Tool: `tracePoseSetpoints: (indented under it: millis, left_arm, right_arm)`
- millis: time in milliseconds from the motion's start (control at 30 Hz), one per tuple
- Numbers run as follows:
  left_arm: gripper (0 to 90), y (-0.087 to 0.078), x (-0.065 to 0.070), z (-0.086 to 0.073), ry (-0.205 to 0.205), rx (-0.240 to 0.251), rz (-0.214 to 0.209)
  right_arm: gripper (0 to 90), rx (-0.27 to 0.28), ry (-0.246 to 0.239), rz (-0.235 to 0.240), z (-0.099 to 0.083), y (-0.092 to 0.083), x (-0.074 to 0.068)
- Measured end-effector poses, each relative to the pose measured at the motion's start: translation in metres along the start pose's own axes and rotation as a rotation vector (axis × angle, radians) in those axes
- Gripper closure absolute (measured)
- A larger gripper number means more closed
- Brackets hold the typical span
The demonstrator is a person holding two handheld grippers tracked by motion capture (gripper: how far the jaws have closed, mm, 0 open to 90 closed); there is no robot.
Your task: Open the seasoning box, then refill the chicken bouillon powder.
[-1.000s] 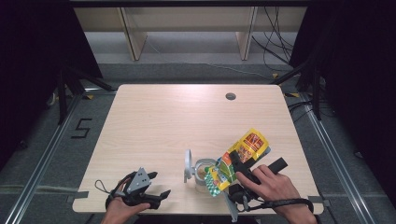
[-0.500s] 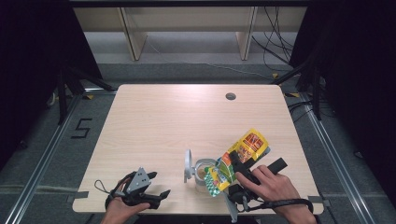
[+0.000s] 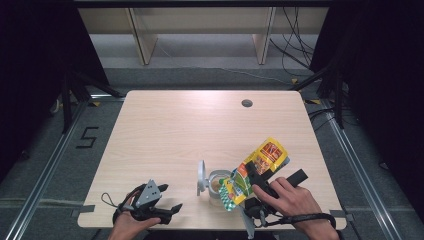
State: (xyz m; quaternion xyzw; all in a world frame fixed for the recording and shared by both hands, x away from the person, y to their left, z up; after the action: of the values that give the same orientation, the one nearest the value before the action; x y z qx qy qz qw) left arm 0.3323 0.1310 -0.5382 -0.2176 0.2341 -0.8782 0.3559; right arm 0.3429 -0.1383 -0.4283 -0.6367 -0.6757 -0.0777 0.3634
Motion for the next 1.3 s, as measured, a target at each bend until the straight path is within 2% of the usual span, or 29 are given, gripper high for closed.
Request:
tracePoseSetpoints:
  millis: [67,100,133,167,200,233,267,300,333,433,467,500,533,567,600,633,700,767,800,867,900,967,1000,1033,1100,1133,1167,1200,1300]
  left_arm:
    - [19.2,0.002,0.001,0.000,-0.010,0.021,0.003]
    - [19.2,0.001,0.000,0.000,-0.001,0.012,0.005]
    - [19.2,0.000,0.000,0.000,0.002,0.001,0.008]
    - [19.2,0.001,0.000,0.000,0.012,-0.002,0.011]
    - [19.3,0.001,0.001,0.000,0.010,0.000,0.008]
    - [19.2,0.002,0.000,0.000,0.024,-0.002,0.008]
    - [19.2,0.001,-0.001,0.000,0.040,-0.011,0.009]
    - [19.2,0.002,-0.001,-0.001,0.024,-0.013,0.011]
    - [19.2,0.002,-0.001,-0.001,0.010,-0.011,0.012]
    - [19.2,0.002,0.000,0.000,0.014,-0.007,0.006]
    - [19.2,0.002,0.001,0.000,0.011,-0.003,0.007]
    - [19.2,0.002,0.001,0.000,0.011,-0.004,0.008]
    - [19.2,0.002,0.001,0.000,0.013,-0.008,0.005]
    - [19.2,0.002,0.000,0.000,0.014,-0.009,0.008]
    - [19.2,0.002,0.000,0.000,0.014,-0.012,0.008]
    - [19.2,0.002,0.000,-0.001,0.016,-0.010,0.008]
    - [19.2,0.001,0.001,0.000,0.008,-0.002,0.007]
    - [19.2,0.002,0.000,0.002,0.023,0.007,0.004]
    - [19.2,0.002,-0.001,0.001,0.032,-0.007,0.012]
    - [19.2,0.002,-0.001,0.001,0.036,-0.009,0.006]
    - [19.2,0.002,-0.001,0.001,0.037,-0.005,0.009]
    - [19.2,0.002,-0.001,0.001,0.034,-0.003,0.005]
    - [19.2,0.002,-0.001,0.001,0.036,-0.005,0.006]
    - [19.2,0.002,-0.001,0.001,0.039,-0.005,0.009]
    - [19.2,0.002,0.000,0.001,0.029,0.002,0.005]
    - [19.2,0.002,0.001,0.000,0.006,0.001,0.007]
    - [19.2,0.000,0.000,0.000,0.022,-0.007,0.015]
    - [19.2,0.000,0.000,0.000,0.015,-0.004,0.006]
    - [19.2,0.000,0.001,0.000,0.019,-0.004,0.005]
  right_arm:
    - [55.8,0.005,-0.001,0.017,0.001,0.001,-0.001]
    - [55.8,-0.002,-0.008,-0.002,0.000,0.000,0.000]
    - [55.8,-0.012,0.032,0.007,0.000,-0.001,-0.005]
    - [55.8,-0.010,0.021,0.006,0.000,-0.001,-0.004]
    - [55.8,0.005,-0.030,-0.006,0.001,0.000,0.000]
    - [55.8,0.002,-0.026,-0.006,0.000,0.001,0.000]
    - [55.8,-0.001,0.007,0.023,0.000,0.000,-0.004]
    - [55.9,-0.005,-0.008,-0.004,0.000,0.000,-0.002]
    - [55.8,-0.011,0.025,0.003,0.000,-0.001,-0.004]
    - [55.8,-0.011,0.033,0.007,0.000,-0.001,-0.005]
    - [55.8,-0.031,0.099,0.019,0.000,-0.002,-0.010]
    - [55.9,-0.004,0.052,0.022,0.000,0.000,-0.006]
    - [55.8,-0.005,0.024,0.000,-0.001,0.001,-0.004]
    - [55.8,-0.005,0.019,-0.002,-0.002,0.001,-0.004]
    - [55.8,-0.016,0.038,0.010,-0.002,0.001,-0.007]
    - [55.8,-0.009,0.028,0.001,-0.002,0.001,-0.006]
    - [55.8,-0.005,0.033,0.017,-0.002,0.000,-0.006]
    - [55.9,-0.019,0.052,-0.001,-0.002,-0.001,-0.006]
    - [55.9,-0.018,0.052,0.001,-0.002,-0.002,-0.005]
    - [55.9,-0.018,0.050,-0.001,-0.002,-0.002,-0.005]
    - [55.9,-0.008,0.022,-0.004,-0.002,-0.001,-0.004]
    - [55.9,-0.010,0.023,-0.002,-0.002,0.000,-0.005]
    - [55.9,-0.005,0.023,0.014,-0.001,0.001,-0.006]
    - [55.9,-0.007,0.050,0.023,0.000,0.001,-0.007]
    - [55.9,-0.013,0.038,0.000,0.000,0.001,-0.006]
    - [55.9,0.001,-0.038,-0.007,-0.001,0.002,-0.001]
    - [55.9,-0.003,-0.015,0.016,-0.001,0.001,-0.003]
    - [55.9,-0.004,-0.019,0.019,-0.001,0.001,-0.002]
    - [55.9,-0.013,-0.019,0.000,-0.002,0.001,-0.001]
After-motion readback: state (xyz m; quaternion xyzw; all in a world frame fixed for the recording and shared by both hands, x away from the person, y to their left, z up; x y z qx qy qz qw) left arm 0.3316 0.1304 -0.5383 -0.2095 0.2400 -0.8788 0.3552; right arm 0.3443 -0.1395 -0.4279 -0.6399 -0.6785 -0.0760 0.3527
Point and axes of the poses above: each handheld gripper's, and its own axes: y roughly forward along the jaws, z roughly out of its top, x roughly to its right, the point moved 7 cm from there along y, roughly forward along the jaws, and after that the axes turned 13 degrees about -y, right-handed, at the moved point
